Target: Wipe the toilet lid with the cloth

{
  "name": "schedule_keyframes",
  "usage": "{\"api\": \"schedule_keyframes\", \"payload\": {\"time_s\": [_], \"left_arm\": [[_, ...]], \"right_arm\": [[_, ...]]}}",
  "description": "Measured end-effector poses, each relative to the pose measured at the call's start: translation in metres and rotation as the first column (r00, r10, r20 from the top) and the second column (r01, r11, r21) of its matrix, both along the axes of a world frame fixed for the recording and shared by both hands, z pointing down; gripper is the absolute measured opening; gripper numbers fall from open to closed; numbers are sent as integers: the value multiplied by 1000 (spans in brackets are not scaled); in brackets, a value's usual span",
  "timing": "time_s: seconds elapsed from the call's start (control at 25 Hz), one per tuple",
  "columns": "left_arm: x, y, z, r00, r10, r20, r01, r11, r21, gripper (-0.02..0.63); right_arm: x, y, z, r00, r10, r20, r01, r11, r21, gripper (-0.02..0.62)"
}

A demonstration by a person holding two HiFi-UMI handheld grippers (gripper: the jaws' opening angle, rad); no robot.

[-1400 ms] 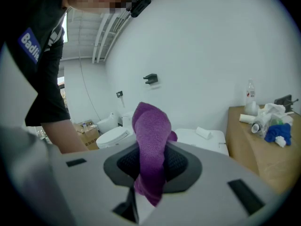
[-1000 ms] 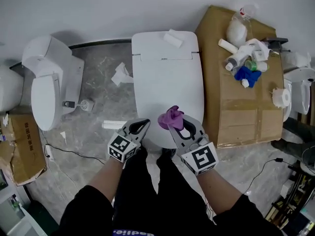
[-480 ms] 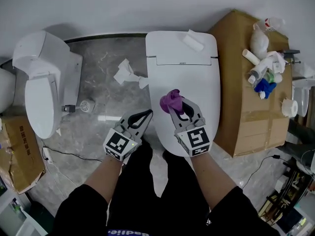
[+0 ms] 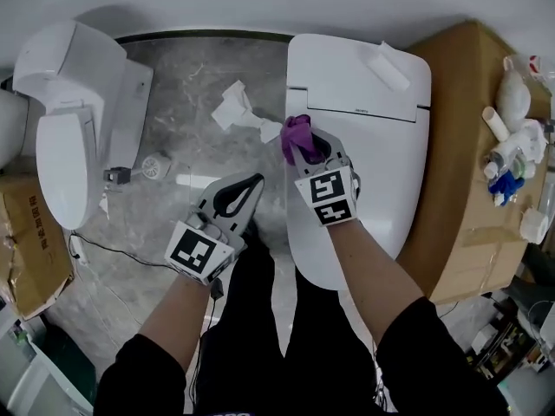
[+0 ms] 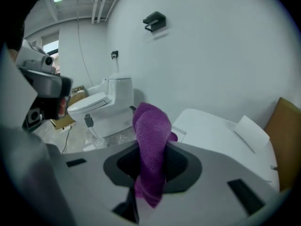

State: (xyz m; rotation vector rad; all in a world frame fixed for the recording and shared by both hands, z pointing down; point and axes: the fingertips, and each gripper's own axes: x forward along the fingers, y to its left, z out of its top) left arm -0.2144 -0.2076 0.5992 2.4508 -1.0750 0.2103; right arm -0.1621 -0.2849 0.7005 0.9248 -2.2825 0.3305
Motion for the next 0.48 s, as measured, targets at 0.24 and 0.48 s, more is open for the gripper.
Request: {"api": "schedule_keyframes", "payload": {"time_s": [0.24, 0.48], "left_arm": [[11, -9, 10, 1000, -4, 9, 4, 1000, -17, 18], [51, -17, 16, 997, 72, 25, -72, 997, -28, 18]], "right_arm": [[-1, -12, 28, 995, -59, -76, 60, 998, 4, 95], [89, -24, 32, 992, 115, -53, -116, 993, -2, 95]]}}
